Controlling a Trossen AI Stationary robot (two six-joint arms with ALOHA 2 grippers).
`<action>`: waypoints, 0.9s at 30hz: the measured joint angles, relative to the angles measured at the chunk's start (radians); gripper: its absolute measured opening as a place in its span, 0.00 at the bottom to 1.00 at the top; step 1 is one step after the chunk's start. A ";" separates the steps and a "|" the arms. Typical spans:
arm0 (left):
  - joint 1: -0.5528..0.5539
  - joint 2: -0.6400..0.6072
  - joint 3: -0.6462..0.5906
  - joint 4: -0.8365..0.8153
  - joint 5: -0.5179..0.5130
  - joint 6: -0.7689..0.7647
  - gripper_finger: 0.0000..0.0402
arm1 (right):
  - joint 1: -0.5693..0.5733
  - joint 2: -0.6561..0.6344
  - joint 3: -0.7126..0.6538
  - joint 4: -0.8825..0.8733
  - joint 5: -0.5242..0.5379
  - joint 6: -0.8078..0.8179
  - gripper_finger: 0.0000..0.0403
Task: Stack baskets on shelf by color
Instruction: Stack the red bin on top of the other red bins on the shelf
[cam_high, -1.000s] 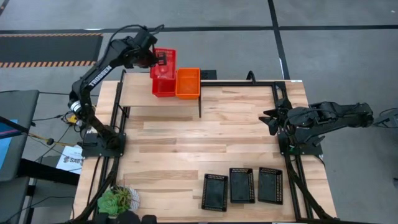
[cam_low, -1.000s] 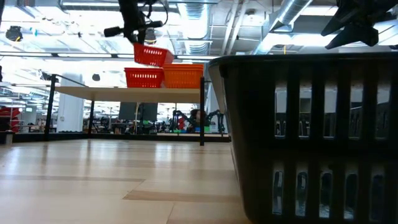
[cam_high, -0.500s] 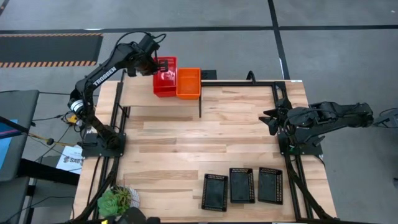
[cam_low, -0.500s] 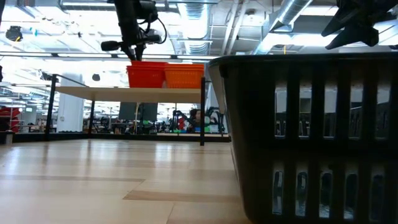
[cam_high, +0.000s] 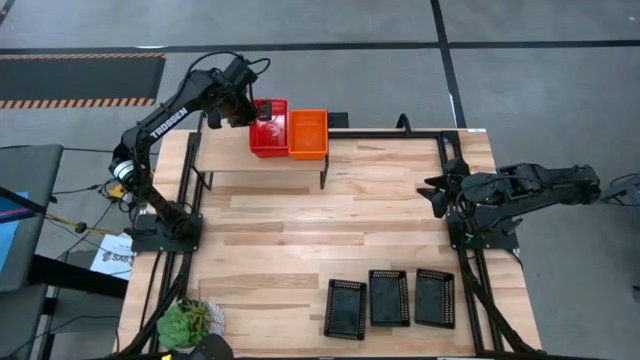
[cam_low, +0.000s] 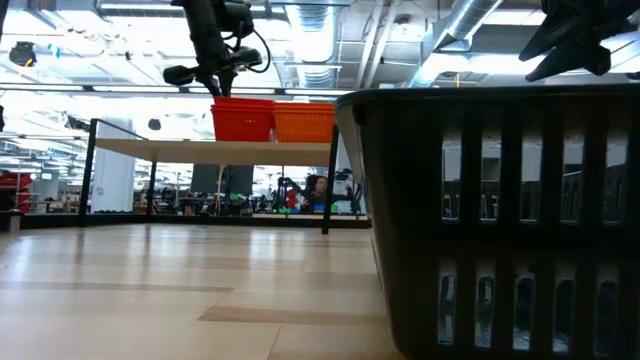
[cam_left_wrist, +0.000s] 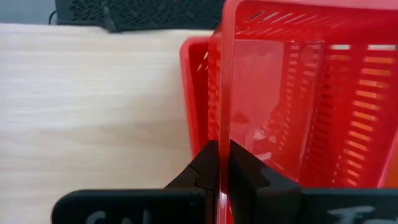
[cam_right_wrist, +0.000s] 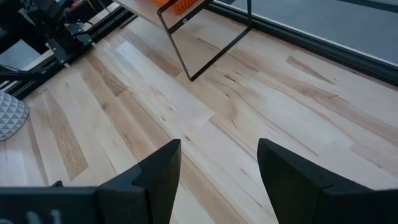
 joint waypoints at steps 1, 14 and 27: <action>0.000 0.000 0.000 -0.010 0.001 0.000 0.01 | 0.000 0.000 0.000 0.000 0.000 0.000 0.58; 0.000 0.000 0.000 -0.049 -0.024 0.018 0.01 | 0.000 0.000 0.000 -0.003 0.000 0.000 0.58; 0.000 0.000 0.000 -0.023 -0.058 0.091 0.20 | 0.000 0.000 0.000 -0.003 0.000 0.000 0.58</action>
